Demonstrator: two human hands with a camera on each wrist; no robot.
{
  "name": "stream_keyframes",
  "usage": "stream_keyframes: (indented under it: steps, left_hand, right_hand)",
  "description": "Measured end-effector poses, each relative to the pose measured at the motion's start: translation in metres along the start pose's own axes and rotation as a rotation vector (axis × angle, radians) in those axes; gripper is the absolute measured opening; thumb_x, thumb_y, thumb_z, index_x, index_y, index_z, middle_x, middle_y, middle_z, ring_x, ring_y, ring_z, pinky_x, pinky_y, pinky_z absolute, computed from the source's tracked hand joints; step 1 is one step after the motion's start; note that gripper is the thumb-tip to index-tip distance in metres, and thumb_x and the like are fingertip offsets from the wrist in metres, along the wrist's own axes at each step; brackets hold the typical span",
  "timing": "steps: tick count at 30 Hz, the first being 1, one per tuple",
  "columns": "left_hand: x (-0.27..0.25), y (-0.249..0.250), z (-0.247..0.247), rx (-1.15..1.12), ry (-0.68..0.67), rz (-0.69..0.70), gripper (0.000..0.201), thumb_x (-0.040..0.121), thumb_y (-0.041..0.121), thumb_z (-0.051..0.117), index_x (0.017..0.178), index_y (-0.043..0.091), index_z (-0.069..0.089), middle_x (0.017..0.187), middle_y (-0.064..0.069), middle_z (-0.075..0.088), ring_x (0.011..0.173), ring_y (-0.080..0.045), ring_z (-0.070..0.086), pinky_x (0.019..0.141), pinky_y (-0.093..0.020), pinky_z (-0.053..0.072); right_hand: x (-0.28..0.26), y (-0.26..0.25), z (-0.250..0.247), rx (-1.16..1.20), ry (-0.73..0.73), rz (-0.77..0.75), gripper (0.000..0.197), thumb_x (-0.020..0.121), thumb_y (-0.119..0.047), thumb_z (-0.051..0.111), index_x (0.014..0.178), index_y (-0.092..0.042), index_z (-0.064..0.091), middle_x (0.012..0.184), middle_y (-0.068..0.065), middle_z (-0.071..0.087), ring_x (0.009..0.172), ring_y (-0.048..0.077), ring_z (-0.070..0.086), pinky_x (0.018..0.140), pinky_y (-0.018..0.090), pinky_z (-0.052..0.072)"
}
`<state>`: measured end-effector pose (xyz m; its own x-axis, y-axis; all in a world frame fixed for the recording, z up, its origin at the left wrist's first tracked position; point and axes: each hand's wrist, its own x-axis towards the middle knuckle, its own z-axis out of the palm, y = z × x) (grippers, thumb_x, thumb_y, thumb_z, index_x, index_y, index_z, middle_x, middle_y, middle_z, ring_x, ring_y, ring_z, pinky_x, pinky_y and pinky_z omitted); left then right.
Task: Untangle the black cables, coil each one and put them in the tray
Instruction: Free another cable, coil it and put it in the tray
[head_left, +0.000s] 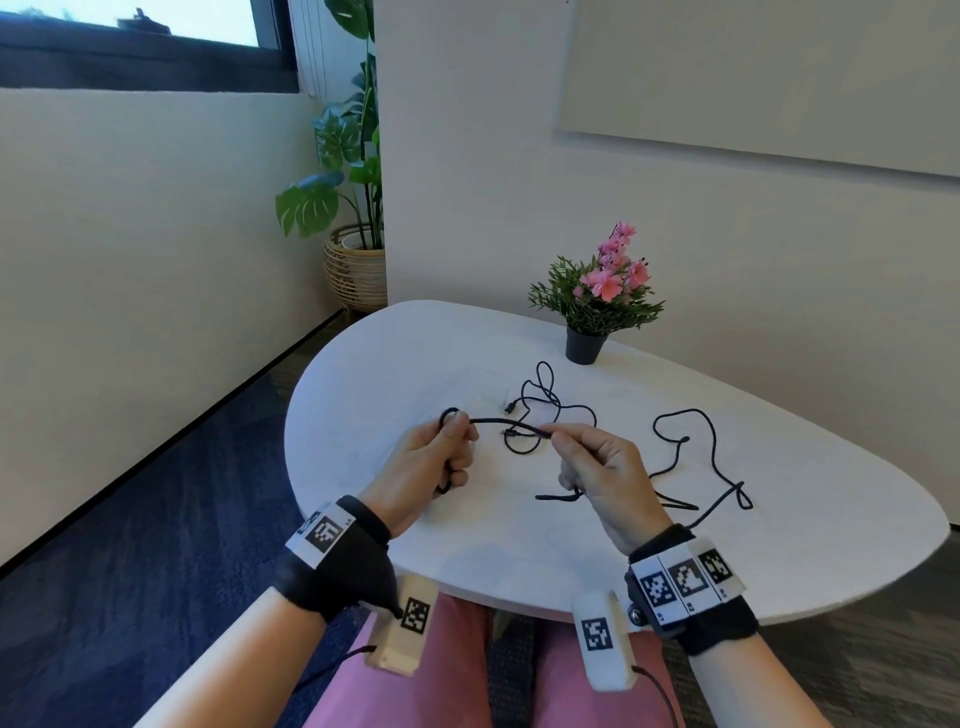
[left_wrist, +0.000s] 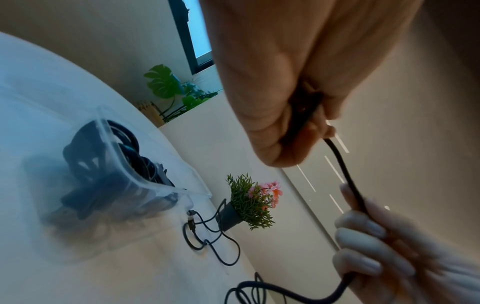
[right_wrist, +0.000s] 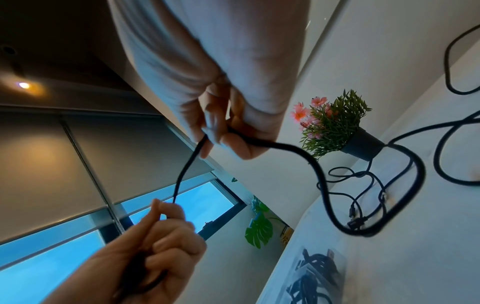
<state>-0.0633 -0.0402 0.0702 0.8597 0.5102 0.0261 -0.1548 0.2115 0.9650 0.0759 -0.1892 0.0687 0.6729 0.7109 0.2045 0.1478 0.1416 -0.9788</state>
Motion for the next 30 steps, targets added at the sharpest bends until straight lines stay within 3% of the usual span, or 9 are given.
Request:
stream_keyframes:
  steps: [3,5,8,12,15,18,20,25,30]
  left_hand:
    - [0.006,-0.005,0.002,-0.072,0.104,-0.001,0.033,0.101,0.035,0.034,0.084,0.010,0.048,0.067,0.002,0.044,0.062,-0.012,0.044,0.059,-0.022,0.040]
    - [0.010,-0.012,0.004,-0.168,0.148,0.013,0.039,0.102,0.034,0.030,0.097,0.002,0.052,0.092,-0.005,0.063,0.087,-0.016,0.064,0.069,-0.022,0.051]
    - [0.008,-0.015,0.008,-0.270,0.136,0.023,0.059,0.102,0.039,0.019,0.120,-0.008,0.050,0.124,-0.008,0.063,0.115,-0.017,0.060,0.081,-0.021,0.054]
    - [0.004,-0.010,0.016,-0.340,0.154,0.002,0.061,0.101,0.045,0.014,0.103,0.005,0.059,0.104,-0.004,0.071,0.103,-0.015,0.065,0.094,-0.030,0.045]
    - [0.006,-0.007,0.019,-0.480,0.257,0.031,0.051,0.102,0.042,0.020,0.080,0.007,0.049,0.081,-0.005,0.061,0.093,-0.024,0.071,0.099,-0.044,0.044]
    - [0.008,-0.004,0.016,-0.481,0.322,0.009,0.048,0.101,0.043,0.024,0.096,0.003,0.050,0.104,-0.022,0.062,0.095,-0.032,0.070,0.079,-0.041,0.058]
    - [0.009,0.000,0.015,-0.494,0.357,0.014,0.047,0.101,0.041,0.027,0.103,0.001,0.049,0.109,-0.022,0.061,0.088,-0.030,0.071,0.064,-0.037,0.059]
    - [0.006,0.005,0.019,-0.478,0.301,0.062,0.037,0.103,0.036,0.025,0.091,0.008,0.046,0.105,-0.017,0.068,0.078,-0.022,0.072,0.066,-0.035,0.060]
    - [0.001,-0.002,0.028,-0.409,0.215,0.047,0.029,0.103,0.038,0.025,0.093,0.015,0.040,0.096,-0.010,0.074,0.083,-0.026,0.072,0.068,-0.032,0.060]
  right_hand:
    - [-0.005,0.002,0.009,-0.097,-0.079,-0.075,0.018,0.090,-0.005,0.058,0.100,-0.011,0.072,0.054,-0.013,0.050,0.048,0.006,0.039,0.053,0.021,0.037]
    - [-0.007,0.006,0.017,-0.173,-0.131,-0.137,0.022,0.089,-0.004,0.060,0.105,-0.013,0.070,0.060,-0.016,0.053,0.050,0.003,0.043,0.054,0.019,0.039]
    - [-0.012,0.016,0.030,-0.261,-0.221,-0.142,0.028,0.091,-0.009,0.059,0.114,-0.025,0.064,0.059,-0.014,0.051,0.056,0.000,0.046,0.060,0.014,0.039]
    - [-0.016,0.025,0.044,-0.202,-0.264,-0.072,0.031,0.095,-0.013,0.053,0.110,-0.037,0.063,0.051,-0.006,0.054,0.048,0.006,0.042,0.053,0.013,0.035]
    - [-0.013,0.026,0.047,-0.133,-0.200,-0.012,0.020,0.093,-0.015,0.056,0.096,-0.025,0.073,0.049,-0.001,0.058,0.047,0.017,0.041,0.048,0.019,0.035]
    - [-0.013,0.026,0.045,-0.155,-0.206,0.042,0.027,0.091,-0.027,0.057,0.084,-0.005,0.070,0.051,-0.001,0.059,0.046,0.014,0.042,0.049,0.021,0.037]
    - [-0.015,0.026,0.041,-0.141,-0.245,0.032,0.025,0.094,-0.022,0.055,0.087,-0.002,0.068,0.056,-0.002,0.059,0.049,0.014,0.045,0.051,0.020,0.039]
    - [-0.019,0.029,0.039,-0.106,-0.231,-0.030,0.022,0.096,-0.012,0.051,0.086,-0.011,0.071,0.058,-0.004,0.058,0.052,0.019,0.040,0.050,0.018,0.034]
    - [-0.019,0.027,0.056,-0.195,-0.231,-0.076,0.027,0.097,-0.012,0.049,0.082,0.001,0.066,0.052,-0.005,0.046,0.044,0.001,0.038,0.050,0.008,0.031]
